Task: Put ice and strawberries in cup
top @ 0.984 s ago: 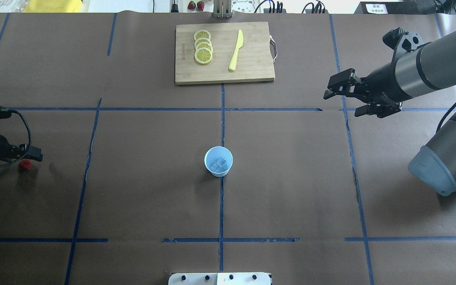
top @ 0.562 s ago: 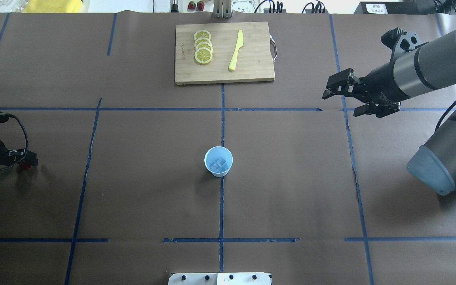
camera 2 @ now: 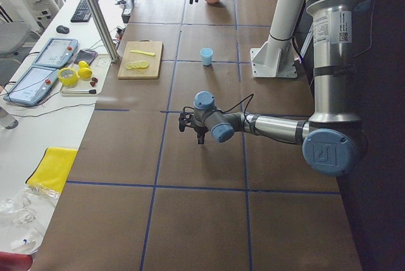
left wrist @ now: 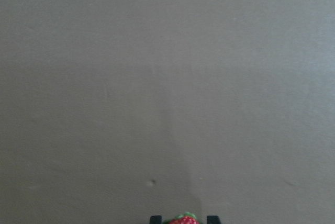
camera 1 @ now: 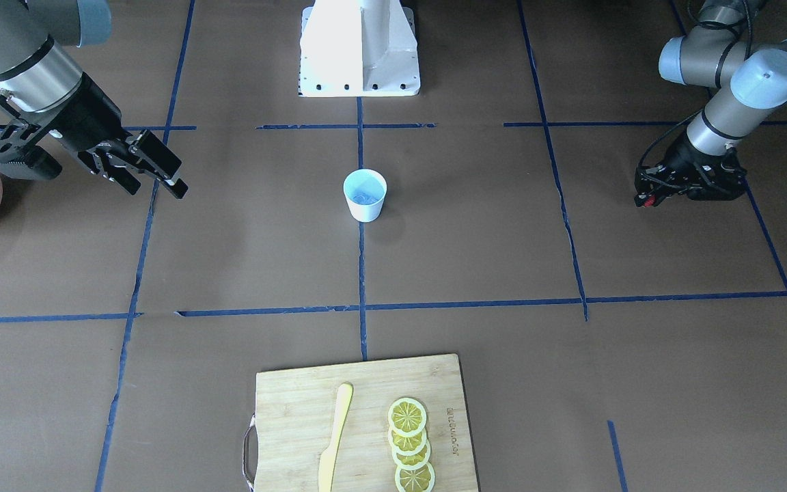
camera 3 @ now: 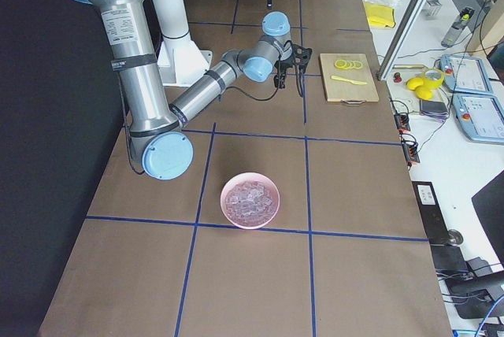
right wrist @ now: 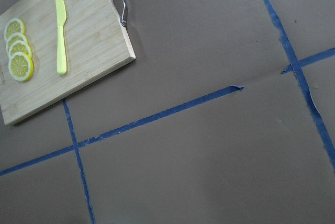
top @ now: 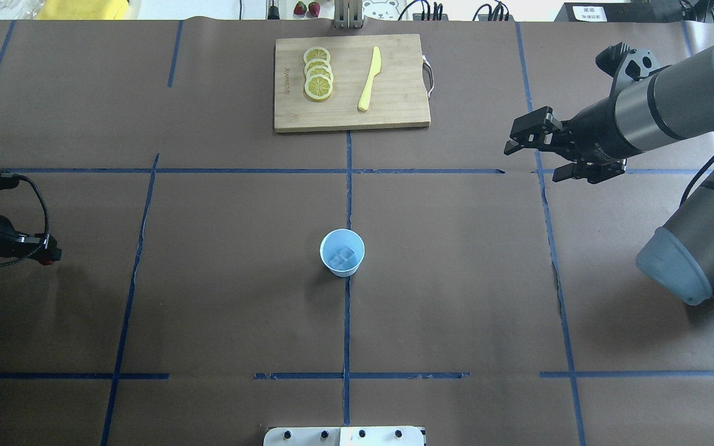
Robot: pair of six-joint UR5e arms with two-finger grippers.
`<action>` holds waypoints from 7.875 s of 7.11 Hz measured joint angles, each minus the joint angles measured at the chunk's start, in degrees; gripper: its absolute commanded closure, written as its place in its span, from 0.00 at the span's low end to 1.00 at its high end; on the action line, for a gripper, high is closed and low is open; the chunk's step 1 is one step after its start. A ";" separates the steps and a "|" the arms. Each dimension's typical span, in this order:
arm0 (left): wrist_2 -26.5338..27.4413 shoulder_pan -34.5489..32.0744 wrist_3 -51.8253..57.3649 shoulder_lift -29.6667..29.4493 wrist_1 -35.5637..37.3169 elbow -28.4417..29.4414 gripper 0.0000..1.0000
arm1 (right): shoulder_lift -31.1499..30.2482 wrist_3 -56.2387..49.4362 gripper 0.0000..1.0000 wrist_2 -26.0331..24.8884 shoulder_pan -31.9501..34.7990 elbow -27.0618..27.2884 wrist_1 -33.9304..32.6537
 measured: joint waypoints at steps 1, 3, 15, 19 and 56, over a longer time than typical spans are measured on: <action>-2.22 0.84 -5.26 -2.50 0.28 -2.75 1.00 | -0.09 0.00 0.00 0.03 0.04 0.03 0.02; -3.12 6.73 -19.63 -14.29 0.55 -4.30 1.00 | -0.30 0.00 0.00 0.10 0.14 0.14 0.03; 14.22 18.79 -32.69 -40.35 1.76 5.27 0.23 | -0.34 0.09 0.00 0.14 0.22 0.89 0.03; 15.16 18.36 -32.57 -39.86 1.68 4.96 0.19 | -0.35 0.00 0.00 0.20 0.75 0.81 -0.07; -13.20 -44.24 67.11 6.61 35.85 4.20 0.00 | -20.63 -94.91 0.00 7.10 40.18 -16.85 -19.16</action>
